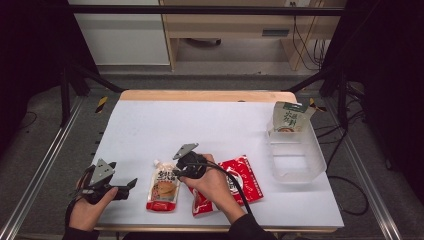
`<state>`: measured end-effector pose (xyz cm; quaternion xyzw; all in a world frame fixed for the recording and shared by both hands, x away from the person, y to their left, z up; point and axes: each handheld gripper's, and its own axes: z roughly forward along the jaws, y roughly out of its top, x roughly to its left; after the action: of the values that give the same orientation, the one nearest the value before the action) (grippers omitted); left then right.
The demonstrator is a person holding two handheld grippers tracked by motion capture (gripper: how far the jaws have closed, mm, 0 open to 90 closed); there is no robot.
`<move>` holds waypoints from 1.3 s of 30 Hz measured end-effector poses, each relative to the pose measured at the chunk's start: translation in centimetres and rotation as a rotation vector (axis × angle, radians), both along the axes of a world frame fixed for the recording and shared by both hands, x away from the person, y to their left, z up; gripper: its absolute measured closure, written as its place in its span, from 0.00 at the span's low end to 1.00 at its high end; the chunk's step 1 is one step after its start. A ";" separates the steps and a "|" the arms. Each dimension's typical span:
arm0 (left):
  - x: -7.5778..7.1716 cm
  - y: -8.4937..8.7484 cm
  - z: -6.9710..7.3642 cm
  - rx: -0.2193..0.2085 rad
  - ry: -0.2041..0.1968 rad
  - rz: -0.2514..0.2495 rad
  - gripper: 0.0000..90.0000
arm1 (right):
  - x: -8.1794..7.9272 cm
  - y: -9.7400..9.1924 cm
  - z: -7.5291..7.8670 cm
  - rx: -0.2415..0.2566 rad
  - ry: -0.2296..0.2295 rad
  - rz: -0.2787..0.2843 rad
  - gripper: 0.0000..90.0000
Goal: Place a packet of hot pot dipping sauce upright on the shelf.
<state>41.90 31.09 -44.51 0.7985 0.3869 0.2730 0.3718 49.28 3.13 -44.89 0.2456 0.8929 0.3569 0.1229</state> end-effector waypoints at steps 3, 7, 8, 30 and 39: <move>-0.1 0.1 0.1 -0.010 -0.006 -0.001 0.09 | 0.6 1.0 -0.4 -0.018 0.008 -0.003 0.67; -0.1 0.3 0.1 -0.013 -0.002 -0.001 0.09 | 1.3 2.1 -0.7 -0.034 0.012 -0.011 0.68; -0.2 0.2 0.1 -0.019 -0.001 -0.001 0.09 | 1.4 2.3 -0.8 -0.030 0.014 -0.011 0.69; 0.1 -0.3 -0.1 -0.008 0.013 -0.023 0.09 | 1.5 2.5 -1.7 -0.073 0.082 0.004 0.84; 0.0 -0.5 0.4 -0.042 0.022 -0.054 0.12 | 0.8 2.6 -0.8 -0.047 0.046 0.042 0.99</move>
<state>41.93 30.64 -44.12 0.8037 0.3748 0.2456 0.3915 50.09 5.68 -45.70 0.2319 0.9085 0.3328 0.1007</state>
